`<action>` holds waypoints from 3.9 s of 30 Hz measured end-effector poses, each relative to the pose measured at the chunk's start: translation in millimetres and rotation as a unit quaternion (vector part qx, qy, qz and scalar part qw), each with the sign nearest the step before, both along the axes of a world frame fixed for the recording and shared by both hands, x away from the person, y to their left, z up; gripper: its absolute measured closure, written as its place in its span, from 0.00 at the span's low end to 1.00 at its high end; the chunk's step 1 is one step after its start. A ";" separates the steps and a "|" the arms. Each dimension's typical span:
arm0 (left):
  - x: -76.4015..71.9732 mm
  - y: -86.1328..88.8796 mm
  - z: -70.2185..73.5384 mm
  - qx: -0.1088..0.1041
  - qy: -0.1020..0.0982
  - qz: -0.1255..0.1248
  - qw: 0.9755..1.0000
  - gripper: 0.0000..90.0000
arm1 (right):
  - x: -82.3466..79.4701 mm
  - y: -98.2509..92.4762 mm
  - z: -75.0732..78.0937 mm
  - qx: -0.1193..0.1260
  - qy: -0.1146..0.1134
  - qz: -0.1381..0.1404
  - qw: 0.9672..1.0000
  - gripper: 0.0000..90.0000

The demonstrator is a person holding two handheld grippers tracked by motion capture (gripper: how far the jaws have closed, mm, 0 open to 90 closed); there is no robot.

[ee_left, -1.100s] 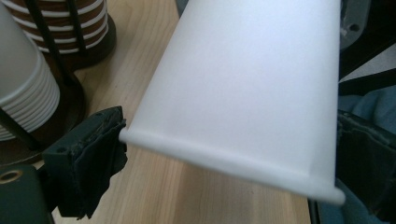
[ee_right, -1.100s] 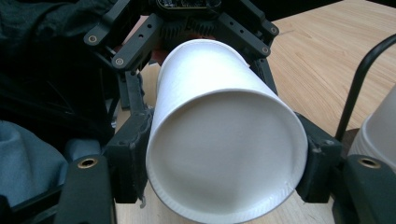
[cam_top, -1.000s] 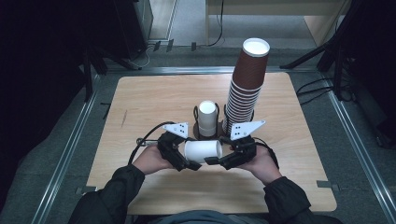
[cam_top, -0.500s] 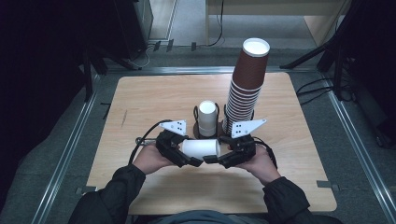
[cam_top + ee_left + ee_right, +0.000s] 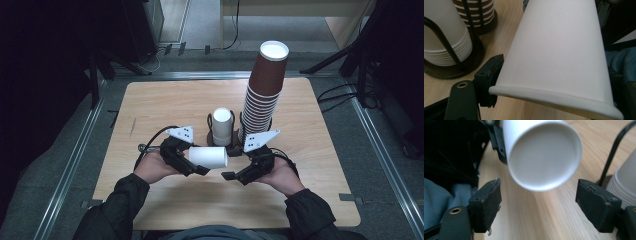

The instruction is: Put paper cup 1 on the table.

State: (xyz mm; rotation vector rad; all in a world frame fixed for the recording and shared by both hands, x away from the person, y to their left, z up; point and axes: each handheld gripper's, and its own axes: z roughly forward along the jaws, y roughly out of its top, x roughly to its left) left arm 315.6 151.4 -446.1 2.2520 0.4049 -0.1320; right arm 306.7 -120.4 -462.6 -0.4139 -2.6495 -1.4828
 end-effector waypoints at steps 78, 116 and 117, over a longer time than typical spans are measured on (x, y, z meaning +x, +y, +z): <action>-15.3 -49.5 -24.7 0.201 -0.026 -0.063 0.977 0.25 | -12.1 37.3 -24.3 -0.149 -0.056 0.077 0.984 0.40; -4.0 -10.7 -6.2 0.007 0.010 -0.005 1.000 0.03 | -0.9 5.5 -9.8 -0.064 -0.046 0.046 0.996 0.38; -3.8 -11.3 -6.7 0.001 0.015 0.000 1.000 0.03 | -0.8 5.4 -9.4 -0.061 -0.045 0.047 0.996 0.38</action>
